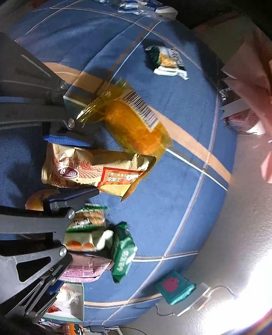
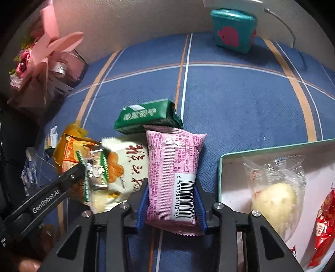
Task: Organize snacks
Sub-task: 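Grasp the pink barcode packet with the right tool while the left tool grasps the tan Swiss roll packet, then carry both packets over the white tray and open both tools to release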
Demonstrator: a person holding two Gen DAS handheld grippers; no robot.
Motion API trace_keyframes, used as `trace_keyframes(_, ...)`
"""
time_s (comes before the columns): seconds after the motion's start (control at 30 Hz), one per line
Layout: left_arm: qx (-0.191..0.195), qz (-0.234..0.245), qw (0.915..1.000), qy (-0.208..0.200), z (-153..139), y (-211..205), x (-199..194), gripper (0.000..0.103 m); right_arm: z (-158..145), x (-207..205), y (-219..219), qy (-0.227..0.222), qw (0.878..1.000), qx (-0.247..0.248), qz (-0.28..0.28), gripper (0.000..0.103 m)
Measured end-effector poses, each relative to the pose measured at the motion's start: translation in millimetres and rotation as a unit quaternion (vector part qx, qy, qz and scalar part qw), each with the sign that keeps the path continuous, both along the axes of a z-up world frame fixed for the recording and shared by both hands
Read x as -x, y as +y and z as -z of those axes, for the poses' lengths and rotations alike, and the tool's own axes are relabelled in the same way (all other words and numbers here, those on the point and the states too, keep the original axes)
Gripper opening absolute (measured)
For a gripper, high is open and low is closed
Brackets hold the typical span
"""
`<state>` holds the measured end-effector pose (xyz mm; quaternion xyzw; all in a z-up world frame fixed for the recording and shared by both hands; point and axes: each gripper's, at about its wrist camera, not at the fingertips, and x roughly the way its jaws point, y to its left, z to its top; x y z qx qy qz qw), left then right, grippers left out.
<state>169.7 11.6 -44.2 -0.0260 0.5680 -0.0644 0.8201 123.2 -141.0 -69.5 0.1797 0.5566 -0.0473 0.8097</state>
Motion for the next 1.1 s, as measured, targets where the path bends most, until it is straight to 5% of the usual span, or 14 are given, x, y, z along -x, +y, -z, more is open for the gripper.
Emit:
trace_keyframes(0.3, 0.01, -0.018, 0.9983, -0.054, -54, 12, 10, 0.038, -42, 18, -6, -0.043, 0.999, -0.018, 0.009, 0.041)
trace_keyframes(0.6, 0.045, 0.002, 0.9962, -0.075, -77, -9, 31, 0.038, -58, 42, -33, -0.049, 0.998, -0.004, 0.033, 0.041)
trace_keyframes(0.9, 0.061, 0.086, 0.9926, -0.06, -75, -75, 64, 0.038, -77, 89, -105, -0.059, 0.991, 0.019, 0.116, 0.041)
trace_keyframes(1.1, 0.074, 0.162, 0.9824, -0.055, -75, -128, 91, 0.038, -82, 125, -168, -0.048, 0.977, 0.047, 0.204, 0.041)
